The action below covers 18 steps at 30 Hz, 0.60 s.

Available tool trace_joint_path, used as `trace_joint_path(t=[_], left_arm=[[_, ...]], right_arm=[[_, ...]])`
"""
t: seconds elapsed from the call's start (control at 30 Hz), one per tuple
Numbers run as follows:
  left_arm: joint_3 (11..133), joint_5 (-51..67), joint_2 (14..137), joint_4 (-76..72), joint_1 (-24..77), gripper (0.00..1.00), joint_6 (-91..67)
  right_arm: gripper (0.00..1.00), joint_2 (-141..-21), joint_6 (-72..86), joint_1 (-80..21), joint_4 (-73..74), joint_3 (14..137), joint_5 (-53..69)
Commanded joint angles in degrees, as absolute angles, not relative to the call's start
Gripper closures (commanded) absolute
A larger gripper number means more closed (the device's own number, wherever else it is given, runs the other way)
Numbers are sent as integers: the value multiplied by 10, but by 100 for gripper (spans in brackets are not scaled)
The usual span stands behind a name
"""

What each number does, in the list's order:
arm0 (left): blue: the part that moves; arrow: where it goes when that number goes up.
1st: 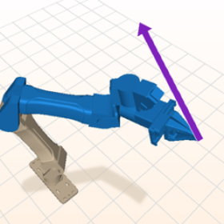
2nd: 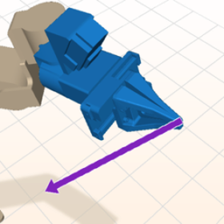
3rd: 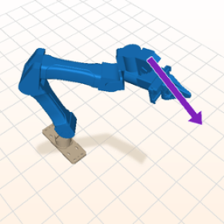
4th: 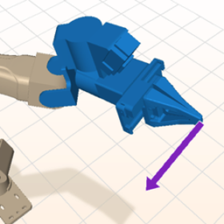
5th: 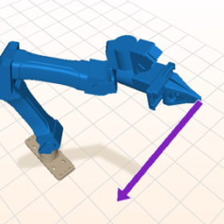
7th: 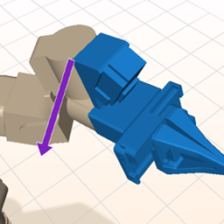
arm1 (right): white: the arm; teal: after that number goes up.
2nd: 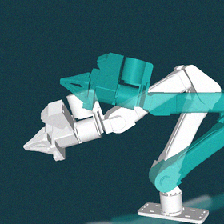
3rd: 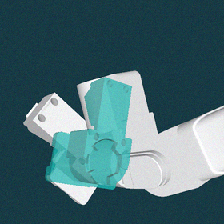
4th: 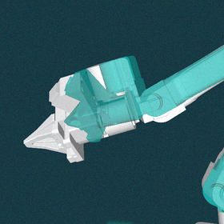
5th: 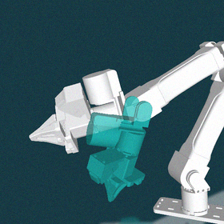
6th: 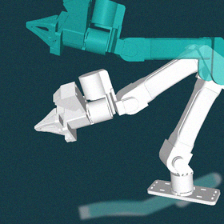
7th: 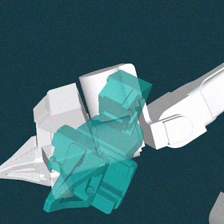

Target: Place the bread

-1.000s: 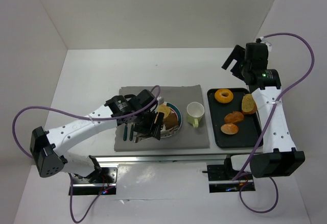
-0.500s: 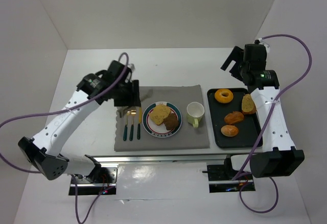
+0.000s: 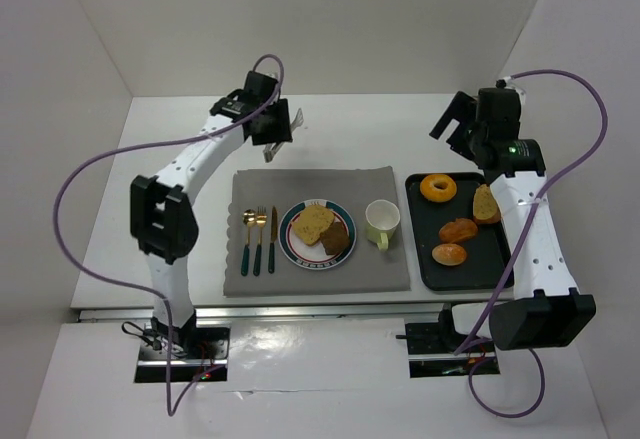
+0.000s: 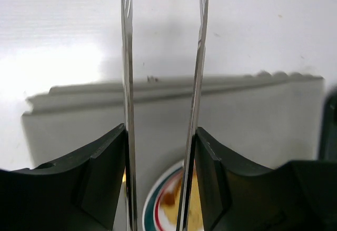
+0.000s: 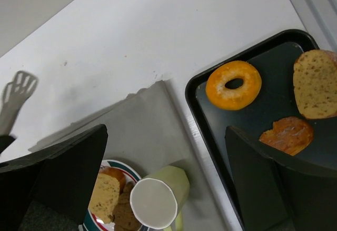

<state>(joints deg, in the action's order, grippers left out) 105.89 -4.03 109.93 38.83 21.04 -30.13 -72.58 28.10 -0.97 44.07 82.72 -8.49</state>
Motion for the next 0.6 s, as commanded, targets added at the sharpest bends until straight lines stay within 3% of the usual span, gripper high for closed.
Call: trace_joint_path(t=[0.0, 0.17, 0.4, 0.47, 0.57], left_arm=[[1109, -57, 1181, 320, 209, 37, -297], [1199, -97, 1293, 303, 226, 39, -337], [1345, -39, 1434, 348, 247, 38, -371], [1350, -23, 1448, 343, 247, 32, -378], [1360, 10, 1459, 343, 247, 11, -391]], right_arm=[[0, -704, 294, -17, 421, 808, -74], [0, -704, 300, -17, 421, 795, -69], [0, -709, 300, -17, 426, 801, -76], [0, -709, 300, -17, 426, 806, -76], [0, -709, 300, -17, 426, 806, -76]])
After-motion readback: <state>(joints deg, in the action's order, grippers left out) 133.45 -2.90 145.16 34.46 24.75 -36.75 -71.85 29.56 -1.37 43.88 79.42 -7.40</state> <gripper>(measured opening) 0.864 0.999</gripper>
